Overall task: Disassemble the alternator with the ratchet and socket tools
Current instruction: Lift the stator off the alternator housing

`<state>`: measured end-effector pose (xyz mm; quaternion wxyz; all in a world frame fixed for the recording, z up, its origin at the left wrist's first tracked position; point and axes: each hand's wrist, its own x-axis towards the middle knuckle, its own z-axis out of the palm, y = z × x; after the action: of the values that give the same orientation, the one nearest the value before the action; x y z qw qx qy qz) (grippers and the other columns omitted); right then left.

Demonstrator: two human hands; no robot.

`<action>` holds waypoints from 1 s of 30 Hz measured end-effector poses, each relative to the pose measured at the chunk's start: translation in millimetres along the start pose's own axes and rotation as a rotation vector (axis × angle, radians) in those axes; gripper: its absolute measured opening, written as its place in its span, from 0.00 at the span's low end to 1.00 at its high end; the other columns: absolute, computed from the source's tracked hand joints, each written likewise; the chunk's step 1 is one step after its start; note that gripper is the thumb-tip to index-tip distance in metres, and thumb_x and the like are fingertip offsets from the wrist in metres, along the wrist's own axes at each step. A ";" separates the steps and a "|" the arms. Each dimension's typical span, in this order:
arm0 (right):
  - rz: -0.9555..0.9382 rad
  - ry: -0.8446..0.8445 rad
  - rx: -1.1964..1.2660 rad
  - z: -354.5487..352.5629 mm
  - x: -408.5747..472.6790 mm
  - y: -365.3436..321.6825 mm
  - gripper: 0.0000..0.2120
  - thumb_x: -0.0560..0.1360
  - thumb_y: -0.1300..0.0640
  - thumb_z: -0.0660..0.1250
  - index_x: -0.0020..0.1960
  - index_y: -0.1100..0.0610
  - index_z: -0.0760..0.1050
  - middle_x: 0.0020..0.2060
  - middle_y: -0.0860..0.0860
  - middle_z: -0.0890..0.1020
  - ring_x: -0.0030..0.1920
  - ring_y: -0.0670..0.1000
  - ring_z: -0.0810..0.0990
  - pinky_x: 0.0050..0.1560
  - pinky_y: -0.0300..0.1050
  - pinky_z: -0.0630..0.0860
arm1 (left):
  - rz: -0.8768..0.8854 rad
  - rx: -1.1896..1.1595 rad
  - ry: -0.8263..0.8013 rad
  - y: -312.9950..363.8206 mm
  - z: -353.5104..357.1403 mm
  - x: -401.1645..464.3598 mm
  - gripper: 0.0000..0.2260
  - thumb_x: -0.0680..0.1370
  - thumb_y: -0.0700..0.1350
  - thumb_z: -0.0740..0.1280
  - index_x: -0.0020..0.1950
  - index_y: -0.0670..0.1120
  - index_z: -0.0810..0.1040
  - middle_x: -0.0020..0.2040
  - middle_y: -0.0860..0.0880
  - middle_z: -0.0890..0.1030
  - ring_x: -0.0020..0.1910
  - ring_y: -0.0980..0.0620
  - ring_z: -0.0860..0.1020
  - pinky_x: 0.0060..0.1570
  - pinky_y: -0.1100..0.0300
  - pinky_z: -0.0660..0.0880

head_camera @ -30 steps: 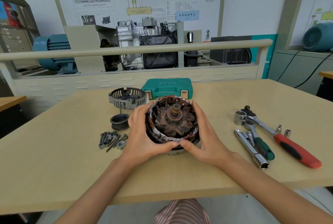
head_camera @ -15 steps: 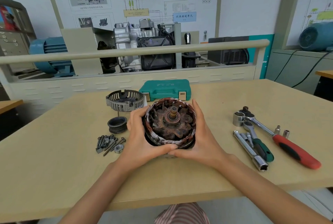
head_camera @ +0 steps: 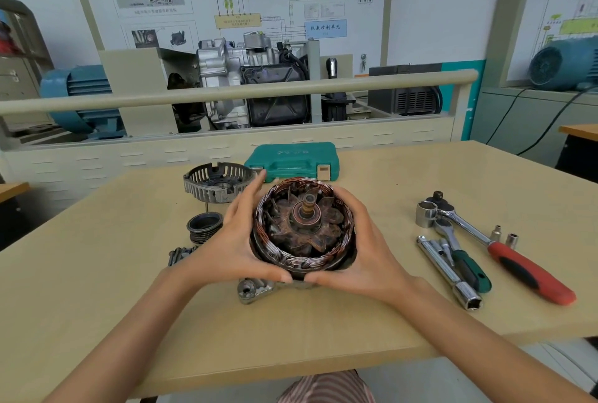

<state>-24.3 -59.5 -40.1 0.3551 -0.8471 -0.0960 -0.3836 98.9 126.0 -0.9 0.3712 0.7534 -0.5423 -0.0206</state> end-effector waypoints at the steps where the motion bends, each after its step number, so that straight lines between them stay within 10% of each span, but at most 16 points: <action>1: -0.004 0.002 0.003 0.1 0.0 0.4 0.51 0.59 0.41 0.77 0.72 0.47 0.51 0.71 0.52 0.62 0.71 0.51 0.63 0.68 0.57 0.66 | 0.017 0.025 -0.016 -0.9 -0.6 1.3 0.60 0.53 0.69 0.74 0.72 0.65 0.36 0.66 0.81 0.44 0.70 0.74 0.40 0.73 0.44 0.43; 7: 0.097 -0.015 0.096 -0.4 0.4 -0.3 0.54 0.55 0.39 0.78 0.70 0.34 0.46 0.69 0.34 0.61 0.70 0.40 0.63 0.69 0.39 0.63 | 0.040 -0.195 0.008 1.9 4.3 3.9 0.47 0.55 0.57 0.80 0.66 0.74 0.57 0.69 0.65 0.65 0.71 0.62 0.63 0.68 0.64 0.64; 13: 0.303 -0.039 0.015 1.9 -5.8 4.4 0.64 0.47 0.25 0.71 0.66 0.30 0.28 0.74 0.39 0.45 0.75 0.46 0.43 0.75 0.57 0.47 | 0.115 -0.279 0.055 0.0 14.1 1.0 0.46 0.58 0.50 0.81 0.70 0.65 0.60 0.68 0.59 0.68 0.69 0.59 0.67 0.64 0.67 0.67; 18: 0.265 -0.070 -0.154 0.2 -4.1 5.6 0.62 0.47 0.20 0.63 0.74 0.46 0.53 0.72 0.43 0.62 0.74 0.43 0.51 0.74 0.54 0.38 | 0.078 -0.241 0.086 1.2 15.1 -1.6 0.46 0.57 0.54 0.81 0.69 0.68 0.59 0.68 0.60 0.67 0.69 0.58 0.66 0.65 0.67 0.67; 25: 0.208 0.012 -0.027 -1.4 -0.5 -2.4 0.53 0.46 0.25 0.69 0.68 0.39 0.59 0.66 0.40 0.71 0.71 0.42 0.62 0.74 0.43 0.37 | 0.013 -0.186 0.132 2.9 17.6 -1.7 0.49 0.56 0.59 0.80 0.71 0.64 0.58 0.71 0.55 0.66 0.72 0.50 0.63 0.68 0.40 0.63; 30: 0.190 0.004 0.150 -3.8 -0.4 -3.0 0.47 0.51 0.40 0.77 0.66 0.38 0.62 0.62 0.32 0.72 0.67 0.39 0.66 0.73 0.61 0.53 | -0.006 -0.183 0.207 8.8 23.4 -5.1 0.49 0.55 0.59 0.79 0.72 0.60 0.59 0.71 0.53 0.66 0.72 0.47 0.63 0.68 0.40 0.63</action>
<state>-28.1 -59.8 -37.0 0.4525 -0.8226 -0.0431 -0.3417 79.5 116.5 -14.6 0.4923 0.7160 -0.4949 0.0066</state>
